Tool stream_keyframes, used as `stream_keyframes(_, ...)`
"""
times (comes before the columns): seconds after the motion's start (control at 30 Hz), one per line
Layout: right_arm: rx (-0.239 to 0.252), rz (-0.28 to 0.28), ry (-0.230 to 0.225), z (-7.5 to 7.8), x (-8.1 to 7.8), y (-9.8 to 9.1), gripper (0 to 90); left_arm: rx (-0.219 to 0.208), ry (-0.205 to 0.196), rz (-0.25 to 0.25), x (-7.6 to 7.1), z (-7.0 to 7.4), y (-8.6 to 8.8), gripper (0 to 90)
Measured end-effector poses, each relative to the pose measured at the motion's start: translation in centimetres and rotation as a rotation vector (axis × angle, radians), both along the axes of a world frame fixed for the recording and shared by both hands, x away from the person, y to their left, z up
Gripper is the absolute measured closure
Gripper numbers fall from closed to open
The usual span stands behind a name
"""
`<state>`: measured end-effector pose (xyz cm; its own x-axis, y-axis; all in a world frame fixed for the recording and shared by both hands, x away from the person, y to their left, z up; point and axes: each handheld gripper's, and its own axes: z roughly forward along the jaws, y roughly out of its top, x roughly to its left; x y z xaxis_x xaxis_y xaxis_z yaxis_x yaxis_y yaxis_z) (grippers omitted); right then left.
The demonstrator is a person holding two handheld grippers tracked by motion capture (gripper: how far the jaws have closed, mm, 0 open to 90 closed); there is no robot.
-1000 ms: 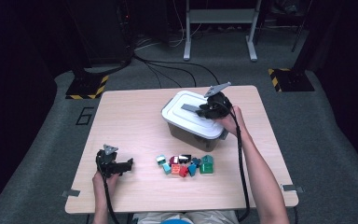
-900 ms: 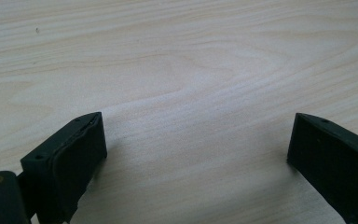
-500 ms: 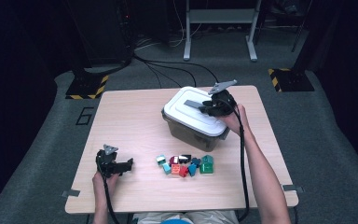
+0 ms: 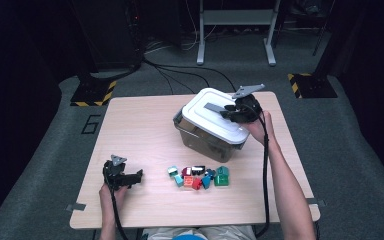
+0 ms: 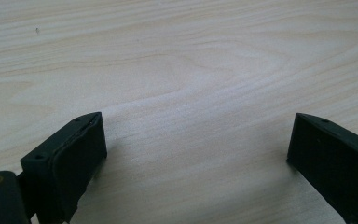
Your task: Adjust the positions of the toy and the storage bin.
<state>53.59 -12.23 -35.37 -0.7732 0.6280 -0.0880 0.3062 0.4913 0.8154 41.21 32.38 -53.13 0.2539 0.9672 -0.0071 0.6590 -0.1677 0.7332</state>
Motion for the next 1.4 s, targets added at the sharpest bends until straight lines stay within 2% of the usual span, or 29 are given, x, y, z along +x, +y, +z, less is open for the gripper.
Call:
stream_keyframes(0.17,-0.008,-0.007,-0.009,0.2,-0.1,-0.7,66.8,0.000,0.000,0.000,0.0,0.0,0.0,4.1)
stream_keyframes(0.33,-0.009,-0.038,-0.023,0.6,-0.7,-1.7,66.8,0.000,-0.001,0.000,0.0,0.0,0.0,4.2)
stream_keyframes(0.43,-0.010,-0.064,-0.029,1.0,-1.1,-2.6,66.8,0.001,-0.002,0.000,0.0,0.0,0.0,4.2)
stream_keyframes(0.5,-0.005,-0.081,-0.051,1.4,-1.5,-3.9,66.8,0.000,-0.001,0.000,0.0,0.0,0.0,4.2)
stream_keyframes(0.57,-0.002,-0.092,-0.050,1.5,-1.6,-4.3,66.8,0.000,0.000,0.000,0.0,0.0,0.0,4.2)
stream_keyframes(0.6,0.001,-0.113,-0.050,1.6,-1.9,-5.2,66.8,0.000,-0.001,0.000,0.0,0.0,0.0,4.2)
stream_keyframes(0.8,0.009,-0.169,-0.044,1.4,-2.5,-7.4,66.8,0.000,0.000,0.000,0.0,0.0,0.0,4.2)
stream_keyframes(1.03,0.019,-0.207,-0.044,0.9,-2.9,-9.2,66.8,0.001,-0.001,-0.001,0.0,0.0,0.0,4.2)
stream_keyframes(1.4,0.031,-0.259,-0.044,0.5,-3.5,-10.8,66.8,0.000,0.000,0.000,0.0,0.0,0.0,4.2)
